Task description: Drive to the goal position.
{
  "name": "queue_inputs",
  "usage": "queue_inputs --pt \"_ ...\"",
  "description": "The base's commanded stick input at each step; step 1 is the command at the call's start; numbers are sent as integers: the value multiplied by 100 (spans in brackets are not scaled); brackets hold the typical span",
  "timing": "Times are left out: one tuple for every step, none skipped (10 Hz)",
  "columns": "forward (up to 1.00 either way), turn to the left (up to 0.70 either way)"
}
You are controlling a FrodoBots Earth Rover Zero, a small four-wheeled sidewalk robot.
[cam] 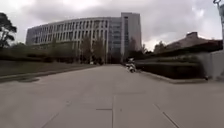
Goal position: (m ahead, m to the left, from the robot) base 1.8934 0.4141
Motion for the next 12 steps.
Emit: queue_inputs --pt "100 -11" --pt "100 -29" --pt "100 -29" --pt "100 -29" --pt "100 -29" --pt "100 -29" --pt "100 -29" --pt "100 -28" --pt "100 -18" --pt "100 0" --pt "100 0" --pt "100 0"
